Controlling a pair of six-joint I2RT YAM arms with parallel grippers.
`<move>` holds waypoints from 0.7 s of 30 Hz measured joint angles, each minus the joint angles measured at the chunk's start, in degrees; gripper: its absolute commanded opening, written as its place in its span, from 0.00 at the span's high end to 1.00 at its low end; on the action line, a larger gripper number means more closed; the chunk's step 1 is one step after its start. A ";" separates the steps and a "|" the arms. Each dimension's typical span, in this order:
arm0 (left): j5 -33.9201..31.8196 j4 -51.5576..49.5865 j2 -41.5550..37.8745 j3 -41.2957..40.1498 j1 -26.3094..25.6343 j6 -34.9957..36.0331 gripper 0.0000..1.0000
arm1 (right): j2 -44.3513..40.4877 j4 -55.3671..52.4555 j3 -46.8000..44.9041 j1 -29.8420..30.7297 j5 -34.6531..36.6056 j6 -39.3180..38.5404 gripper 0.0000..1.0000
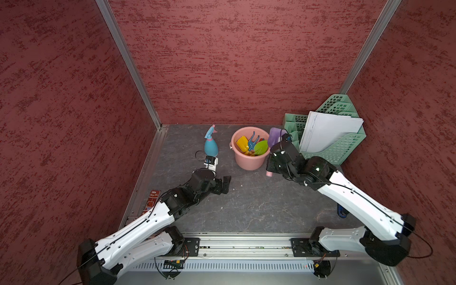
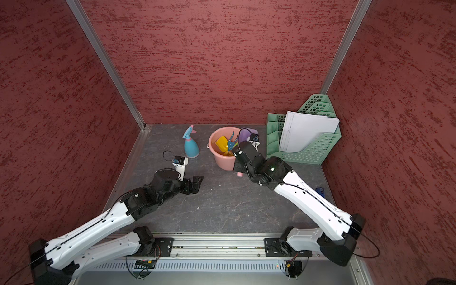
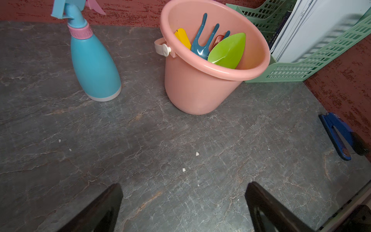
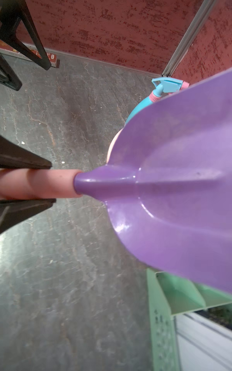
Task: Organize the gardening tools
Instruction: Pick up the gardening tool from the center of the board, then place the gardening tool in the container.
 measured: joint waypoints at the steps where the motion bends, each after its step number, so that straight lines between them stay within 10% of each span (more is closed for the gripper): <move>1: 1.44 0.20 1.07 0.81 0.70 0.24 0.00 | 2.08 1.70 1.31 -0.50 0.24 -2.16 1.00; 21: 14.12 5.81 9.27 3.45 5.64 0.76 0.00 | 28.48 31.17 8.92 -10.01 0.63 -23.47 1.00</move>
